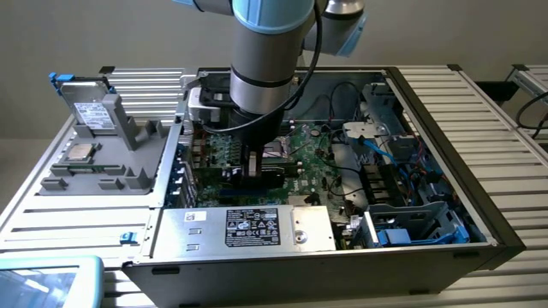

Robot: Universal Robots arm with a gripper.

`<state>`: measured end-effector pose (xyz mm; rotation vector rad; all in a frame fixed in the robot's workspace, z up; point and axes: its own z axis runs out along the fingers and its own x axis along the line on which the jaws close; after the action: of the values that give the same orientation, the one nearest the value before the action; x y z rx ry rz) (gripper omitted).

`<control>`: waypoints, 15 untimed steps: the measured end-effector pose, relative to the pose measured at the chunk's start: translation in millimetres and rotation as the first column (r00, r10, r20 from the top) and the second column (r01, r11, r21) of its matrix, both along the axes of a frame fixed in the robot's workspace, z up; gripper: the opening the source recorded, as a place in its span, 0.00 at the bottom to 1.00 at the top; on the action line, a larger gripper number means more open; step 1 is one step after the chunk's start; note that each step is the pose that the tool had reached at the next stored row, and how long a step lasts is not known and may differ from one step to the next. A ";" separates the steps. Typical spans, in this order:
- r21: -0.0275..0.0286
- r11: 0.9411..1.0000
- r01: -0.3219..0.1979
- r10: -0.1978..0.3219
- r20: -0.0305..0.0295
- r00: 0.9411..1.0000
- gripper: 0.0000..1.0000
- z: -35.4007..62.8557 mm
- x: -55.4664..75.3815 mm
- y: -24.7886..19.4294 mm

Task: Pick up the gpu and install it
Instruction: 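Insert the gpu into the slot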

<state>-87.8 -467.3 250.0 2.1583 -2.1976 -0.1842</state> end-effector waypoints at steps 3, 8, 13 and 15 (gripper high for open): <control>-0.001 1.000 0.000 0.000 -0.004 1.000 0.28 -0.6 0.7 0.1; -0.001 1.000 0.001 -0.001 -0.029 1.000 0.28 -0.8 6.3 0.5; -0.001 1.000 0.001 -0.001 -0.049 0.999 0.28 -0.6 6.7 0.7; -0.001 1.000 0.001 -0.001 -0.049 0.999 0.28 -0.7 6.7 0.7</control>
<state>-81.0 -466.6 249.4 2.1286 -2.1720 -0.2334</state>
